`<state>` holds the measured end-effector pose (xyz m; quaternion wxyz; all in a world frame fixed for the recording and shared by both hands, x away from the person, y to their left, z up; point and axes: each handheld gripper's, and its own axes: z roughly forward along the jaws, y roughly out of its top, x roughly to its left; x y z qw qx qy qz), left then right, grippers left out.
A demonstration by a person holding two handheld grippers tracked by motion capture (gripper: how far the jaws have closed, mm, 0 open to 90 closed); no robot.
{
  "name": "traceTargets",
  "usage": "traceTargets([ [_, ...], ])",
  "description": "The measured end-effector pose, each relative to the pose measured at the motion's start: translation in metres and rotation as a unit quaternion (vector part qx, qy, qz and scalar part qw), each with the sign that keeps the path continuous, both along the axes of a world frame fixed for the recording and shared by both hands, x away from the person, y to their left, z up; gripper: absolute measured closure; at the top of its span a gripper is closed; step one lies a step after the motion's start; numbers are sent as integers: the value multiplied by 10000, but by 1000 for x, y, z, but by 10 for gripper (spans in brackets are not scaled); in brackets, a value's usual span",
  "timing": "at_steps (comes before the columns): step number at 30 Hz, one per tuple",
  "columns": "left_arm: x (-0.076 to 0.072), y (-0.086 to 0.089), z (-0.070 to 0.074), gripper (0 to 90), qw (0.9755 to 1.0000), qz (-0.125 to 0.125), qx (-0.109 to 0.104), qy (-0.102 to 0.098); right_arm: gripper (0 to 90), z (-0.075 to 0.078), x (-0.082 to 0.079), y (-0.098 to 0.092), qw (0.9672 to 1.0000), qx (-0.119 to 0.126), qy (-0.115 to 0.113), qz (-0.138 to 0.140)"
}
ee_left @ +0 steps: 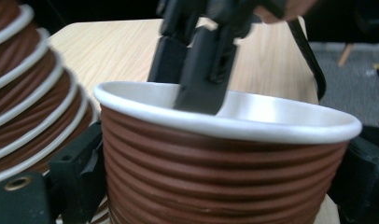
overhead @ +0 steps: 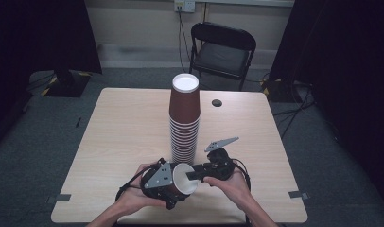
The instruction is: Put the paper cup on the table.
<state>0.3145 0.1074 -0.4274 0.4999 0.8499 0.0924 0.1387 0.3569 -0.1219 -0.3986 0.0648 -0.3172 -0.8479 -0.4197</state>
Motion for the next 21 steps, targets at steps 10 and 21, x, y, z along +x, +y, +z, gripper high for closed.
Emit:
traceTargets([
  [10, 1, 20, -4, 86, 9985, 485, -172, 180, 528, 0, -4, -2, 9987, 421, -280, -66],
  [21, 13, 45, -3, 84, 9909, 1001, -690, 577, 520, 1, -4, -20, 9954, 617, -570, -456],
])
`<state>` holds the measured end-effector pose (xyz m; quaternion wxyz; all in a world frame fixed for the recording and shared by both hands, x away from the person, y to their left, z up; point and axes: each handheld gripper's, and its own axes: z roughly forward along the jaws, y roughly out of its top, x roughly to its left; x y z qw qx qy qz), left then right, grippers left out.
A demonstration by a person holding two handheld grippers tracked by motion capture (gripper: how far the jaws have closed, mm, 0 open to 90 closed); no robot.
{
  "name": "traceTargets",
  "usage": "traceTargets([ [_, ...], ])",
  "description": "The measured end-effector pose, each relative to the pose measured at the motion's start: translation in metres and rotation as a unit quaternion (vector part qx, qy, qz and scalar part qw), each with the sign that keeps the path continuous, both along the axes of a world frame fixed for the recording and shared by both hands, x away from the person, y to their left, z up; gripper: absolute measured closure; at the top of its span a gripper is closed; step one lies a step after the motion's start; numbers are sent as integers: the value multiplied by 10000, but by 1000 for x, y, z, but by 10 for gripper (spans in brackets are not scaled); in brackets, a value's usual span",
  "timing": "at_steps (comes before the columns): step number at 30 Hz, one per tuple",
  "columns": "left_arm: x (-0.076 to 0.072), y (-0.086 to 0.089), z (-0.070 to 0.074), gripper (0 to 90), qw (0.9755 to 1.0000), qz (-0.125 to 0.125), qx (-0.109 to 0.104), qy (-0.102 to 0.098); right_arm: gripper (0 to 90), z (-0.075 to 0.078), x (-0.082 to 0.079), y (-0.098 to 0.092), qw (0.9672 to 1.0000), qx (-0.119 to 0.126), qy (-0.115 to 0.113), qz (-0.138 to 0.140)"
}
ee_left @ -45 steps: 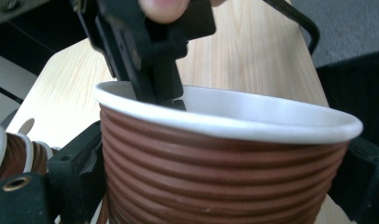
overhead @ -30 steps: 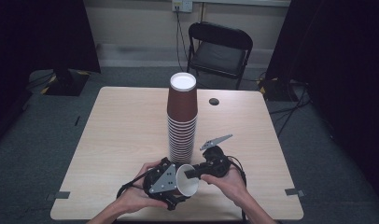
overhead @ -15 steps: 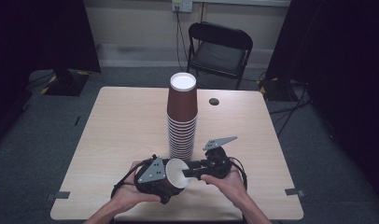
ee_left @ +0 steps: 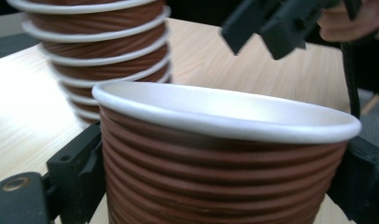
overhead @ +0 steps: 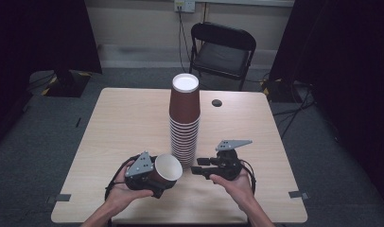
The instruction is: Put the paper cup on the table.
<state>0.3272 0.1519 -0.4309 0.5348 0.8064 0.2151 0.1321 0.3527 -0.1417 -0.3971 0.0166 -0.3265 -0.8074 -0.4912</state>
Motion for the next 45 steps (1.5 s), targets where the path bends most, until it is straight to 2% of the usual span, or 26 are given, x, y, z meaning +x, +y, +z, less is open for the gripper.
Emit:
traceTargets([
  [1, 2, 3, 0, 84, 9999, 55, -103, 111, 520, -1, 0, -1, 10000, -12, -18, -21],
  [4, 5, 11, -1, 85, 9991, 214, -285, 220, 519, -2, -2, -6, 10000, -4, -33, -87],
  [8, 7, 19, 1, 86, 9979, 395, -463, 211, 519, -4, -4, -15, 9998, -10, -23, -198],
  [9, 7, 20, 2, 86, 9979, 453, -428, 184, 516, -4, -4, -17, 9997, -10, -25, -232],
  [10, 8, 22, 2, 86, 9977, 436, -482, 178, 515, -5, -5, -19, 9996, -4, -32, -266],
  [17, 12, 33, 5, 87, 9956, 733, -546, 188, 505, -8, -7, -35, 9988, -22, -43, -484],
  [21, 15, 41, 8, 88, 9937, 896, -640, 198, 498, -11, -7, -43, 9982, -26, -45, -602],
  [23, 18, 45, 8, 88, 9929, 934, -670, 295, 493, -13, -7, -47, 9973, -6, -66, -730],
  [25, 19, 47, 10, 89, 9922, 1042, -629, 277, 472, -14, -7, -51, 9963, 30, -32, -857],
  [28, 22, 50, 12, 88, 9907, 1145, -698, 240, 468, -15, -5, -56, 9951, 40, -92, -985],
  [30, 26, 54, 13, 88, 9899, 1243, -639, 235, 465, -16, -4, -60, 9946, 63, -91, -1029],
  [32, 28, 56, 14, 87, 9883, 1339, -667, 310, 459, -18, -3, -62, 9943, 51, -93, -1059],
  [33, 29, 58, 14, 86, 9882, 1326, -682, 355, 455, -20, -3, -64, 9941, 31, -73, -1083],
  [34, 30, 58, 15, 86, 9877, 1359, -701, 326, 455, -20, -3, -64, 9941, 31, -73, -1083],
  [35, 30, 58, 15, 86, 9885, 1352, -628, 262, 453, -22, -4, -65, 9940, 5, -65, -1091],
  [38, 31, 58, 17, 86, 9886, 1392, -573, 65, 451, -23, -8, -69, 9938, -42, -40, -1112],
  [40, 33, 59, 20, 86, 9879, 1464, -498, -98, 451, -24, -10, -72, 9935, -45, -34, -1140],
  [42, 36, 59, 22, 87, 9869, 1512, -546, -150, 453, -26, -11, -75, 9930, -44, -24, -1177],
  [43, 38, 59, 23, 88, 9855, 1610, -462, -260, 452, -26, -11, -77, 9930, -32, 9, -1183],
  [45, 43, 59, 25, 87, 9854, 1627, -395, -315, 453, -28, -11, -79, 9924, -43, 28, -1226],
])
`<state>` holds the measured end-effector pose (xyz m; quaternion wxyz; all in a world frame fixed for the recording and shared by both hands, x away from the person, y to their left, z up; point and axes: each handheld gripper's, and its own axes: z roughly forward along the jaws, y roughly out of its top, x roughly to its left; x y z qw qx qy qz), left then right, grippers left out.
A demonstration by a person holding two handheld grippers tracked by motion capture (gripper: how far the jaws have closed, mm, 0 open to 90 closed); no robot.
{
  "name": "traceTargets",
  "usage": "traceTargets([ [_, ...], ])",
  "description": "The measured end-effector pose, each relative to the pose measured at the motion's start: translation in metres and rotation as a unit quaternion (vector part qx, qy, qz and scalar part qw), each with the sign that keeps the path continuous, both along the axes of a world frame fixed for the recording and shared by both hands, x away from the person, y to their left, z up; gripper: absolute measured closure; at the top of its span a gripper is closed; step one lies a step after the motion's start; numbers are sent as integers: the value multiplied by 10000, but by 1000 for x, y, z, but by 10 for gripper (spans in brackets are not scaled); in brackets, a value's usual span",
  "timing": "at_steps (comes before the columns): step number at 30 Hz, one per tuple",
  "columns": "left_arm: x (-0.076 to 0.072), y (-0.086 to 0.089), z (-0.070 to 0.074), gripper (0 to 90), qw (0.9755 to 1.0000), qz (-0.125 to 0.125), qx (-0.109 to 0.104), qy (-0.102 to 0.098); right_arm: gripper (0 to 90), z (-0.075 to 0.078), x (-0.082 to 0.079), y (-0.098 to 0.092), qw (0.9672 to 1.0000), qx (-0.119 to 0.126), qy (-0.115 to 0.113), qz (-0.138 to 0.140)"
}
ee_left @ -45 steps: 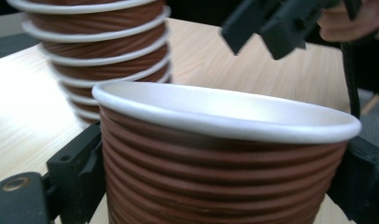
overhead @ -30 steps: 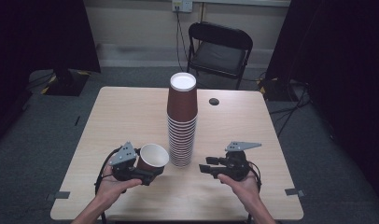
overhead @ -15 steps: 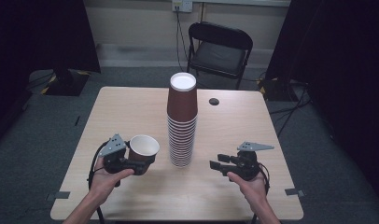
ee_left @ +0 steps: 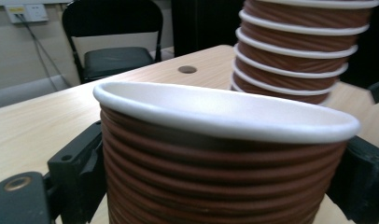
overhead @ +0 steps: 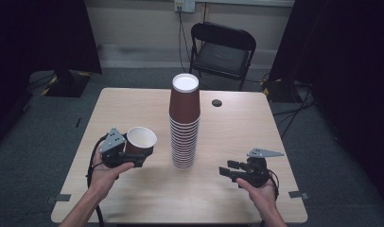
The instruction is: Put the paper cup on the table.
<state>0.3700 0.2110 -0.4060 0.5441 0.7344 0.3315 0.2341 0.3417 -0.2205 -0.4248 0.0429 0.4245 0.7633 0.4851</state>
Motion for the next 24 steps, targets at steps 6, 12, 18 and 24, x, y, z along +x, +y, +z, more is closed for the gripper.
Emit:
traceTargets([
  [6, 13, 2, 1, 88, 9996, 232, -110, -115, 455, -2, 1, 0, 10000, 2, -19, -18],
  [12, 23, 3, -2, 88, 9989, 388, -175, -208, 454, -5, -1, -2, 10000, -65, -13, -48],
  [18, 39, 9, 5, 88, 9972, 577, -307, -372, 454, -6, -4, -7, 9999, -86, -63, -128],
  [24, 54, 7, 10, 88, 9955, 728, -288, -542, 454, -9, -3, -11, 9998, -79, -34, -152],
])
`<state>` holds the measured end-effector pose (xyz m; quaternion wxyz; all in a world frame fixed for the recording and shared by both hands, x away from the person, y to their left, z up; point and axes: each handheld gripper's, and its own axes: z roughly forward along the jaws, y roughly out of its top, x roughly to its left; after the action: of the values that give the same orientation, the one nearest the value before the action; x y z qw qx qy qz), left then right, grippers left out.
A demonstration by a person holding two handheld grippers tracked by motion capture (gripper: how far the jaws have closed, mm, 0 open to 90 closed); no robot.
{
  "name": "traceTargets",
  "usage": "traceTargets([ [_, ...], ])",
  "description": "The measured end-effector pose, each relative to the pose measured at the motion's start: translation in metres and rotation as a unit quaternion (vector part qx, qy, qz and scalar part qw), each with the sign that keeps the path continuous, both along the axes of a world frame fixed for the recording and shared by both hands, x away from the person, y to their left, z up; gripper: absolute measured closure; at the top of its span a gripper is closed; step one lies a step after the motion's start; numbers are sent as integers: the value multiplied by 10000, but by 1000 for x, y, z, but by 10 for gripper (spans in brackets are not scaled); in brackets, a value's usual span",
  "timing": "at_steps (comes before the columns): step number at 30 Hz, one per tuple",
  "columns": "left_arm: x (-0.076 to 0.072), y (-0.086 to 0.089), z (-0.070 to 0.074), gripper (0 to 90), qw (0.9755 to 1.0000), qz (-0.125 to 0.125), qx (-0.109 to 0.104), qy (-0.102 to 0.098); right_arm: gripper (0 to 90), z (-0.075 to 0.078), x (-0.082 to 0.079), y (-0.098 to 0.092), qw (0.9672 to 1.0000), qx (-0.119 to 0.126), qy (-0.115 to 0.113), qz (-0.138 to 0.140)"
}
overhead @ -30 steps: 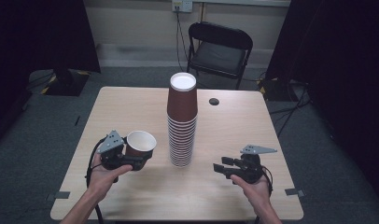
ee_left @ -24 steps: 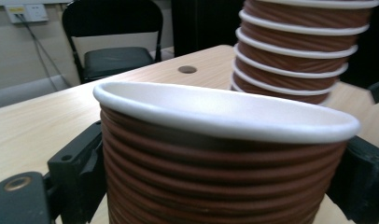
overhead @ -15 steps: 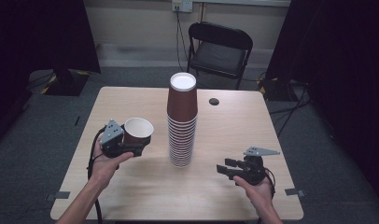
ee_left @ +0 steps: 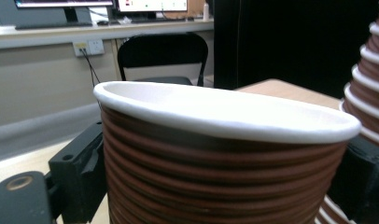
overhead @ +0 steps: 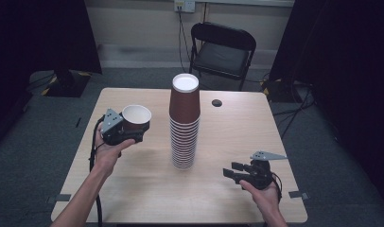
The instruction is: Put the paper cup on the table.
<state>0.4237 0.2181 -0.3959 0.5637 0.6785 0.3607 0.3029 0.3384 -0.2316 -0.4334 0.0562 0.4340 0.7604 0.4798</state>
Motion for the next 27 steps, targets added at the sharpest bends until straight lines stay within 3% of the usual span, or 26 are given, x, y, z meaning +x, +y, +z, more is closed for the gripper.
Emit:
traceTargets([
  [4, 10, -4, 0, 88, 9999, -23, 126, 41, 454, -3, 2, -1, 10000, 0, 58, -18],
  [6, 18, -4, -4, 88, 9999, -17, -86, 112, 457, -3, 3, -1, 10000, 8, 51, -21],
  [8, 26, -2, -6, 87, 9990, -112, -120, 411, 464, -3, 2, 0, 10000, -23, 55, -14],
  [17, 52, 4, -27, 87, 9984, 130, -96, 536, 462, -6, 2, 2, 9999, -41, 84, 67],
  [23, 62, -3, -46, 86, 9975, -53, -92, 699, 463, -8, 3, 2, 9999, -65, 120, 74],
  [27, 66, -5, -57, 86, 9967, -44, -145, 798, 463, -9, 2, 2, 9999, -57, 121, 69],
])
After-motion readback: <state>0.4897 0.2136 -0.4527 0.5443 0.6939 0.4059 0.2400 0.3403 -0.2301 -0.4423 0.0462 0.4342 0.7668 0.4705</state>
